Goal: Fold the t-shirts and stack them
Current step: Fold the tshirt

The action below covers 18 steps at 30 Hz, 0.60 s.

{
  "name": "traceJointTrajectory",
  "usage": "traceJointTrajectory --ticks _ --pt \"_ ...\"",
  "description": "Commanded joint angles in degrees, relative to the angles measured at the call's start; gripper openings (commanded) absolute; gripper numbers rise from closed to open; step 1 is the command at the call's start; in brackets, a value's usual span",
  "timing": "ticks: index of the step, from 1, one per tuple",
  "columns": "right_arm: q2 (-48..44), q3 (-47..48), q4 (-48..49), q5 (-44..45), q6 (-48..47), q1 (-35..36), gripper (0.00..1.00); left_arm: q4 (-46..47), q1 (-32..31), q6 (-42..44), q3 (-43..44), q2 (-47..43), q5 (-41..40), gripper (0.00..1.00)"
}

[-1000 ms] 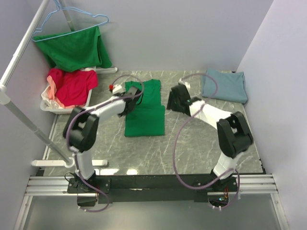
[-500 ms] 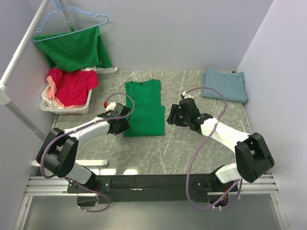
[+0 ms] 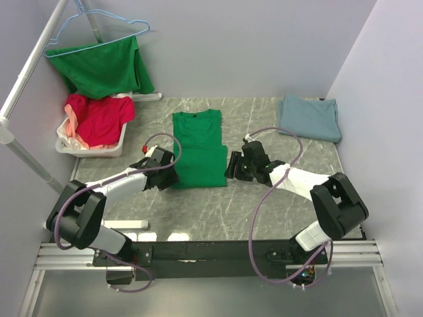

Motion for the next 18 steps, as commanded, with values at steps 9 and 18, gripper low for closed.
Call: traceJointTrajectory --ticks 9,18 --pt "4.0 -0.5 6.0 -3.7 2.2 0.8 0.59 2.1 0.7 0.2 -2.2 0.5 2.7 0.40" --pt "5.5 -1.2 7.0 -5.6 3.7 2.9 0.54 2.1 0.7 0.2 -2.2 2.6 1.9 0.14"
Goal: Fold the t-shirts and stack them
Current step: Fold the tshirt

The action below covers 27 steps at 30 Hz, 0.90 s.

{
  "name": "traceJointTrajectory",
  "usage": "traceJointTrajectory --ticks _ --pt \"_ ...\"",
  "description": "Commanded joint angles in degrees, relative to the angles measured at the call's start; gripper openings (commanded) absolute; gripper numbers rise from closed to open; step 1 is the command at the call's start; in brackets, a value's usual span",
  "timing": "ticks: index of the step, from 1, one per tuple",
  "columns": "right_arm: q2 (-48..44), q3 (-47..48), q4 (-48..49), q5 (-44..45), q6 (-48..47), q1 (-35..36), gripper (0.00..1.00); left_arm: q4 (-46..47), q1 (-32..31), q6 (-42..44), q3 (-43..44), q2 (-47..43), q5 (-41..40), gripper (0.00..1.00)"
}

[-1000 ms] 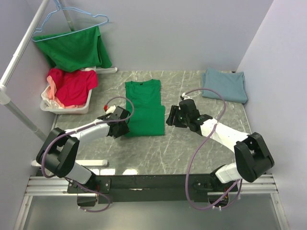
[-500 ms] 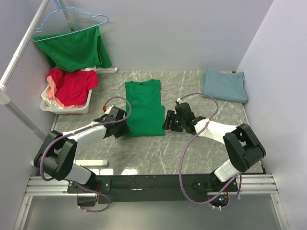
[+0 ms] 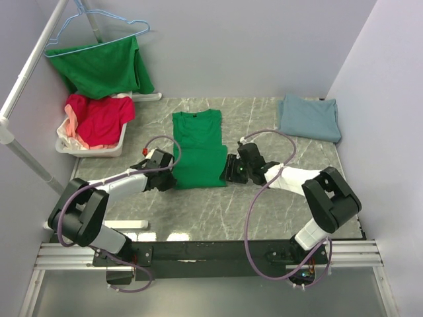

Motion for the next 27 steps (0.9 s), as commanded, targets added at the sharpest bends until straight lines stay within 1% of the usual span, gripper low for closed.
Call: traceJointTrajectory --ticks 1,3,7,10,11,13,14,15,16,18,22,23,25,26,27 --pt "1.2 -1.3 2.9 -1.2 1.3 2.0 0.54 0.4 0.0 0.1 -0.2 1.7 -0.2 0.07" --pt "2.2 -1.3 3.2 -1.1 1.5 2.6 0.53 -0.3 0.0 0.0 -0.3 1.8 -0.5 0.01" --pt "4.0 -1.0 3.9 -1.8 2.0 3.5 0.50 -1.6 0.1 -0.5 -1.1 0.4 -1.8 0.01" --pt "4.7 -0.7 3.7 -1.3 2.3 4.2 0.42 -2.5 0.1 -0.8 -2.1 -1.6 -2.5 0.01" --pt "4.8 -0.7 3.5 -1.0 2.5 4.2 0.35 -2.5 0.0 -0.9 -2.6 -2.4 -2.5 0.01" --pt "4.7 -0.7 3.3 -0.6 2.6 4.5 0.30 -2.7 0.0 -1.2 -3.1 -3.0 -2.2 0.01" --pt "4.8 -0.7 2.8 0.2 2.6 4.6 0.24 -2.8 0.0 -1.3 -3.6 -3.4 -2.2 0.01" --pt "4.6 -0.7 2.7 0.4 2.8 4.7 0.20 -3.1 0.0 -1.4 -3.8 -3.6 -2.2 0.01" --pt "4.7 -0.7 2.4 0.6 2.8 4.6 0.10 -3.2 -0.1 -1.5 -4.4 -4.0 -2.2 0.01" --pt "4.2 -1.2 1.6 1.1 2.9 4.9 0.00 -4.0 -0.5 -1.8 -4.8 -5.0 -2.2 0.01" --pt "2.0 -2.6 0.2 2.0 2.7 6.0 0.00 -6.8 -2.6 -3.7 -6.4 -8.9 -2.9 0.01" --pt "0.7 -3.3 -0.9 2.2 2.7 6.6 0.00 -8.8 -3.3 -4.3 -6.6 -10.9 -3.4 0.01" --pt "-0.8 -4.1 -1.6 2.9 2.6 7.7 0.00 -11.0 -5.8 -6.6 -6.7 -13.1 -4.8 0.01" --pt "-2.5 -4.7 -3.6 3.3 2.7 8.1 0.00 -12.1 -6.7 -7.5 -6.7 -15.0 -5.4 0.01" --pt "-3.4 -5.1 -4.3 3.7 3.2 9.3 0.00 -14.6 -8.9 -9.7 -6.7 -16.0 -6.0 0.01"
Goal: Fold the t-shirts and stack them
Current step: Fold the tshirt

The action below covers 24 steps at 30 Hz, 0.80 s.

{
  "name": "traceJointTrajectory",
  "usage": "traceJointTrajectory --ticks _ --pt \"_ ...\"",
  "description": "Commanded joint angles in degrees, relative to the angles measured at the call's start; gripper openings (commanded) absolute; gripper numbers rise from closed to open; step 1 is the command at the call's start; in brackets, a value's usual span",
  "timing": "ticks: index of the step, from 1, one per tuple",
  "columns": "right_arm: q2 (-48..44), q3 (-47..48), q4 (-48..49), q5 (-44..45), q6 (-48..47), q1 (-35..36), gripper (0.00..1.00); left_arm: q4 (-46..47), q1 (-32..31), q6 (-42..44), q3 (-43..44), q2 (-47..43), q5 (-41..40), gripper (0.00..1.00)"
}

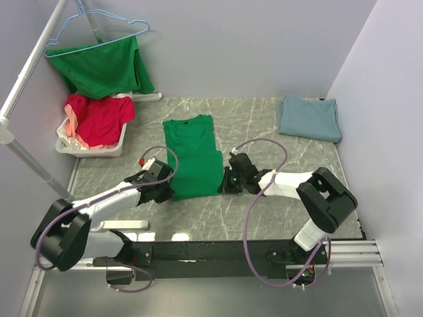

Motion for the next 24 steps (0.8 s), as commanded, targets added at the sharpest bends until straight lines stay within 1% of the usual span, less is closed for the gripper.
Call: traceJointTrajectory --ticks 1,5,6,10,11,13,14,15,19,20,22,24 --pt "-6.0 -3.1 -6.8 3.5 0.4 3.3 0.00 -10.1 -5.5 -6.8 -0.3 -6.0 -4.0 0.01" --pt "-12.4 -6.1 -10.2 4.8 2.9 7.7 0.00 -16.5 -12.6 -13.7 -1.0 -11.4 -7.3 0.01" --pt "-13.4 -6.7 -10.5 5.0 3.9 9.6 0.00 -17.5 -13.5 -16.4 -1.1 -12.3 -7.6 0.01" --pt "-18.4 -9.2 -13.1 6.5 7.2 13.5 0.00 -24.1 -18.0 -23.0 -2.1 -16.0 -9.2 0.01" --pt "-19.4 -9.3 -14.3 7.0 7.8 14.3 0.00 -25.3 -19.7 -24.5 -2.0 -16.5 -9.8 0.01" --pt "-22.5 -9.4 -15.8 8.9 9.1 15.9 0.00 -28.0 -21.2 -28.5 -1.3 -17.3 -11.7 0.01" --pt "-23.5 -9.2 -17.6 9.3 9.4 16.1 0.00 -30.8 -22.5 -30.0 -1.0 -18.1 -12.4 0.01" --pt "-24.6 -8.9 -18.8 11.4 9.8 16.3 0.00 -31.8 -23.1 -32.5 -0.6 -18.5 -13.8 0.01" --pt "-29.7 -5.2 -24.4 16.6 9.0 16.3 0.00 -35.2 -23.8 -37.0 2.0 -20.3 -17.4 0.01" --pt "-30.1 -4.2 -27.0 17.8 8.6 16.3 0.00 -35.9 -23.8 -37.8 2.7 -20.4 -18.2 0.01" --pt "-30.5 -1.1 -29.1 21.2 7.5 16.2 0.00 -37.5 -23.8 -39.5 4.9 -20.1 -20.1 0.01" --pt "-30.5 0.6 -31.0 22.6 6.1 15.5 0.00 -38.4 -23.8 -40.5 6.4 -19.6 -21.4 0.01"
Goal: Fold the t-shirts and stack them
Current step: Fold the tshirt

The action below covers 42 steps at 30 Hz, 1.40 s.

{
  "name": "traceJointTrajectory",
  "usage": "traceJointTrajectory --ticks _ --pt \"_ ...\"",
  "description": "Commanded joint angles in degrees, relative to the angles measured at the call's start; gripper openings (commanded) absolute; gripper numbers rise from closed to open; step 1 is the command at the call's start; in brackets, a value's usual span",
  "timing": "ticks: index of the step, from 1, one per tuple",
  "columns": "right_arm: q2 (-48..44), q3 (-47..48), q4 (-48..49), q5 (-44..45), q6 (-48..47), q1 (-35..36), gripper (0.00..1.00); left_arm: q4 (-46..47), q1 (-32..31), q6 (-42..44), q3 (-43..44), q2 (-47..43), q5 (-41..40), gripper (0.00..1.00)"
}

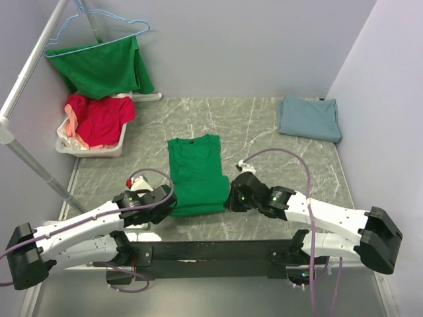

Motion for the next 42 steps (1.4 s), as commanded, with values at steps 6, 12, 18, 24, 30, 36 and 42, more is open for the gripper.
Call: traceJointTrajectory --ticks 6,12,18,24,30,36,42 --pt "0.8 10.3 -7.4 9.5 -6.9 -5.7 0.00 -11.0 0.0 -6.8 12.5 5.5 -14.0 0.01" --pt "4.6 14.3 -2.5 6.0 -12.4 -13.2 0.00 -16.4 1.4 -6.2 23.8 13.3 -24.3 0.01" --pt "12.5 19.9 1.8 2.7 -16.5 -17.6 0.00 -12.8 7.3 0.3 30.3 19.1 -28.2 0.01" --pt "22.1 27.2 3.4 0.5 -18.7 -20.0 0.00 -7.4 13.5 7.3 32.8 23.5 -29.9 0.01" --pt "31.2 35.2 3.3 -1.3 -19.8 -22.0 0.00 1.4 19.3 15.4 34.4 28.8 -28.5 0.01" --pt "41.0 43.8 2.5 -2.5 -20.1 -24.0 0.00 10.2 24.5 24.7 38.7 38.7 -25.3 0.01" --pt "48.3 48.9 2.4 -3.0 -20.3 -25.4 0.00 15.6 28.1 31.0 45.2 50.2 -21.5 0.01"
